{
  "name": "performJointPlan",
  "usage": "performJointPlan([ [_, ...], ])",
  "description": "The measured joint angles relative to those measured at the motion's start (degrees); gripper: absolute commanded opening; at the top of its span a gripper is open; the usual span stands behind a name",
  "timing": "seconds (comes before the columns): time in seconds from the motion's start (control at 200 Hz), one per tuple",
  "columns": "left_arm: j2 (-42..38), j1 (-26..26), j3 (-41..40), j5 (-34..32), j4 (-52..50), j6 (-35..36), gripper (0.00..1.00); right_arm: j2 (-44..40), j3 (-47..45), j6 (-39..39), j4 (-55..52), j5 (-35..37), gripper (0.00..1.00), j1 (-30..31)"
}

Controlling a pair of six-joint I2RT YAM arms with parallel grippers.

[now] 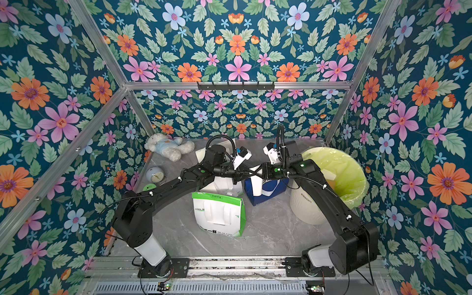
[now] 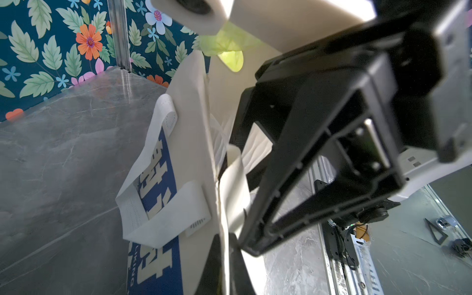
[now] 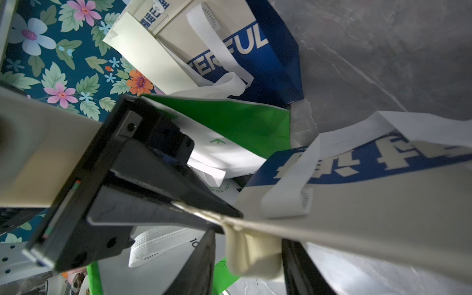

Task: Shred takeout receipts and throw away
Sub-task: Tear off the takeout receipt from the takeout bag.

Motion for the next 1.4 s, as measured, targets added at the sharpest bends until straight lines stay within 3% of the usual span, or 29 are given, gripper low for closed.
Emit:
performJointPlan([
  [0.115,0.15,-0.28,0.33,-0.90,0.22,0.20,0.00,0.85,1.42,0.50,-0.70,-0.13,0.30,1.46],
  [0.25,0.24,-0.44,0.76,-1.86,-0.07,1.11,0.00,1.68,3.45,0.61,-3.15,3.02,0.14,2.67],
  [0.33,0.20,-0.52,1.01,-2.29,-0.44,1.62,0.21,1.77,4.31,0.63,-4.76,5.64,0.00,2.99],
  [0.38,0.00,-0.66,1.05,-3.39,-0.85,2.49,0.35,1.77,4.72,0.81,-5.88,6.62,0.00,3.21],
  [0.48,-0.68,-0.68,0.66,-5.77,-1.18,3.02,0.49,1.25,5.44,0.85,-7.87,7.78,0.00,3.65],
  [0.55,-1.70,-0.79,-0.04,-7.17,-1.31,4.20,0.52,0.90,5.92,0.85,-9.20,8.09,0.00,3.80],
  [0.945,-3.65,-1.29,-0.98,-11.58,-9.05,13.35,0.47,1.03,11.50,-1.07,-10.99,11.02,0.00,3.58],
  [1.195,-3.39,-1.29,-2.08,-13.40,-8.46,14.40,0.51,2.43,13.16,-3.65,-14.71,7.17,0.00,3.61],
  [1.405,-3.58,-1.29,-3.10,-10.95,-4.24,12.85,0.46,3.39,13.27,-4.52,-16.06,4.28,0.00,3.63],
])
